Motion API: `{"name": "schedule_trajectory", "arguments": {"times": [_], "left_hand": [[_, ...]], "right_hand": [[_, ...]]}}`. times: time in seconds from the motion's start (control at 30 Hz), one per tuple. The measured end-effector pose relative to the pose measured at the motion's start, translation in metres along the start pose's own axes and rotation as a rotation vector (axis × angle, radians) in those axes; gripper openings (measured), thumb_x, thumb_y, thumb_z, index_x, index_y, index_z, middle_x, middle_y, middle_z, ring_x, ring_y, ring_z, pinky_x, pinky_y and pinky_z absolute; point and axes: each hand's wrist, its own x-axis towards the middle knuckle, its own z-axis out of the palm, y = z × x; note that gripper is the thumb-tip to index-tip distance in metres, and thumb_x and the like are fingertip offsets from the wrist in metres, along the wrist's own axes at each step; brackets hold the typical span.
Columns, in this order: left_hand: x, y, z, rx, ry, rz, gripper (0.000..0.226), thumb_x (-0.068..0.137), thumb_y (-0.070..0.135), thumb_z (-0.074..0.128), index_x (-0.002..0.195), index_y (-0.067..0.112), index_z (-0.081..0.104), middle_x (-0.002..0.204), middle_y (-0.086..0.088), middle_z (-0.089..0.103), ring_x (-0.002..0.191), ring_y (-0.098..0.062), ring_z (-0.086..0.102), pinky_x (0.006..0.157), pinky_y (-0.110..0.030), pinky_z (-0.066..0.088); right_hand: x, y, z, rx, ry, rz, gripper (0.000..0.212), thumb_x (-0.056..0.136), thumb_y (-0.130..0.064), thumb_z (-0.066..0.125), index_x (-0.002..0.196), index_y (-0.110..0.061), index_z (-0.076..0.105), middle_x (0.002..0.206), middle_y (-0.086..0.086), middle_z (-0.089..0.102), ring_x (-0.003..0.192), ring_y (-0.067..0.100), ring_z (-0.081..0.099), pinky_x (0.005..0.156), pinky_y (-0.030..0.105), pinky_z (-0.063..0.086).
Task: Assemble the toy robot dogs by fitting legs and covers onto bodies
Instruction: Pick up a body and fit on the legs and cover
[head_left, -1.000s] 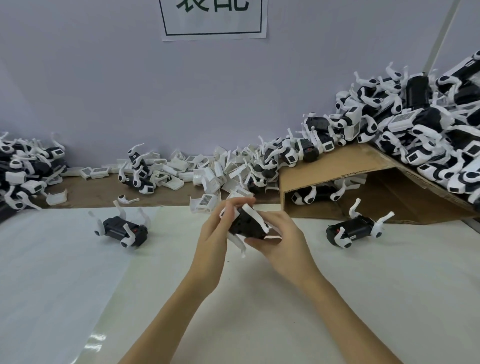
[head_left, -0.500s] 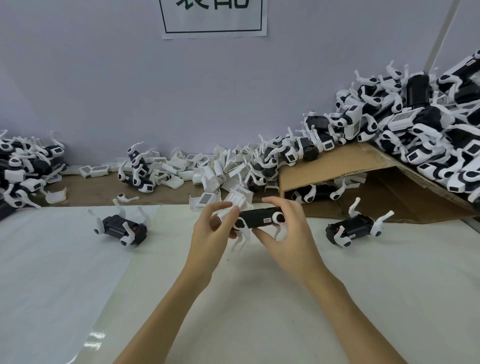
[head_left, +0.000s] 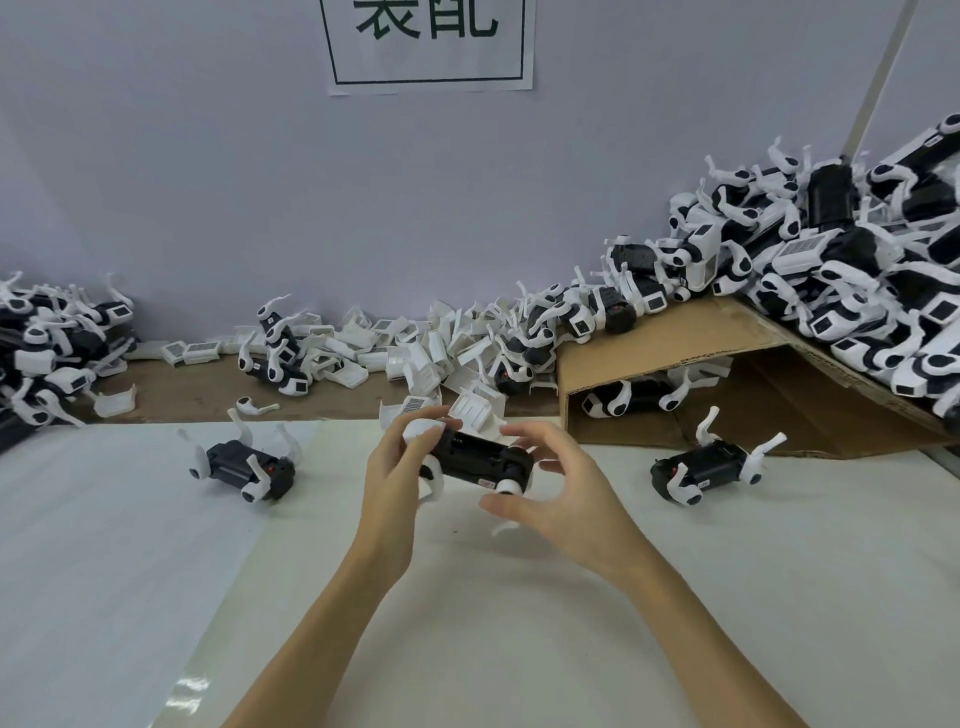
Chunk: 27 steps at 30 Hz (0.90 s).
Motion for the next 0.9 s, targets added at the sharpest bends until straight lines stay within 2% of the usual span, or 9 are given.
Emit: {"name": "schedule_trajectory", "arguments": {"times": [0.1,0.2,0.33,0.5,0.57,0.63,0.7,0.8,0.9], "left_hand": [[0.002,-0.001,-0.001,-0.072,0.232,-0.021,0.04,0.098,0.063,0.062,0.086,0.028,0.077,0.098,-0.003,0.079,0.082,-0.018,0.063,0.057,-0.031,0.036],[0.009,0.0,-0.011,-0.138,0.395,-0.025,0.052,0.101,0.058,0.063,0.064,0.021,0.068,0.082,-0.008,0.077,0.081,-0.023,0.07,0.061,-0.035,0.042],[0.013,0.006,-0.02,-0.236,0.346,-0.002,0.054,0.1,0.049,0.067,0.057,0.017,0.06,0.076,-0.008,0.071,0.073,-0.022,0.066,0.081,-0.042,0.049],[0.009,0.006,-0.021,-0.471,0.135,-0.059,0.069,0.103,0.066,0.044,0.077,0.008,0.07,0.087,-0.015,0.07,0.08,-0.025,0.067,0.082,-0.039,0.05],[0.009,0.003,-0.021,-0.533,0.12,-0.081,0.073,0.104,0.066,0.041,0.074,0.006,0.071,0.087,-0.017,0.07,0.084,-0.028,0.07,0.086,-0.04,0.052],[0.011,0.0,-0.024,-0.611,0.143,-0.089,0.075,0.104,0.064,0.043,0.067,0.005,0.071,0.078,-0.015,0.069,0.078,-0.028,0.071,0.083,-0.038,0.054],[0.016,-0.003,-0.031,-0.667,0.177,-0.093,0.075,0.104,0.061,0.044,0.062,0.005,0.07,0.072,-0.013,0.066,0.072,-0.028,0.071,0.08,-0.037,0.054],[0.022,-0.006,-0.044,-0.685,0.23,-0.111,0.074,0.104,0.059,0.043,0.06,0.006,0.069,0.07,-0.011,0.065,0.07,-0.027,0.07,0.077,-0.037,0.054],[0.028,-0.008,-0.052,-0.752,0.282,-0.146,0.073,0.105,0.058,0.043,0.059,0.007,0.068,0.069,-0.01,0.065,0.068,-0.026,0.071,0.075,-0.036,0.056]], "right_hand": [[-0.006,-0.003,0.022,-0.06,-0.002,-0.124,0.069,0.07,-0.034,0.096,0.129,-0.039,0.06,0.126,-0.02,0.056,0.12,0.005,0.054,0.102,0.017,0.041],[-0.012,-0.008,0.044,-0.211,0.0,-0.29,0.072,0.072,-0.044,0.093,0.133,-0.04,0.055,0.127,-0.025,0.048,0.119,0.004,0.047,0.097,0.015,0.039],[-0.015,-0.014,0.055,-0.283,0.054,-0.375,0.075,0.076,-0.048,0.089,0.14,-0.038,0.051,0.135,-0.021,0.046,0.125,0.006,0.043,0.103,0.02,0.041],[-0.015,-0.016,0.046,-0.366,0.125,-0.442,0.075,0.077,-0.034,0.092,0.142,-0.025,0.056,0.14,-0.009,0.051,0.131,0.013,0.045,0.111,0.018,0.037],[-0.014,-0.016,0.043,-0.429,0.139,-0.503,0.074,0.078,-0.032,0.092,0.143,-0.02,0.058,0.14,-0.006,0.052,0.133,0.016,0.047,0.114,0.02,0.036],[-0.017,-0.016,0.044,-0.428,0.123,-0.55,0.071,0.084,-0.04,0.087,0.145,-0.02,0.055,0.143,-0.006,0.05,0.135,0.016,0.047,0.115,0.018,0.034],[-0.02,-0.018,0.049,-0.284,0.069,-0.524,0.067,0.095,-0.052,0.073,0.15,-0.023,0.047,0.15,-0.01,0.045,0.14,0.014,0.046,0.116,0.019,0.035],[-0.014,-0.013,0.055,-0.072,0.094,-0.435,0.045,0.109,-0.043,0.051,0.149,-0.024,0.046,0.15,-0.01,0.045,0.141,0.019,0.049,0.114,0.029,0.041],[0.013,0.004,0.051,-0.288,0.171,-0.259,0.026,0.107,-0.025,0.055,0.132,-0.021,0.059,0.148,-0.009,0.045,0.14,0.01,0.045,0.112,0.035,0.044]]}}
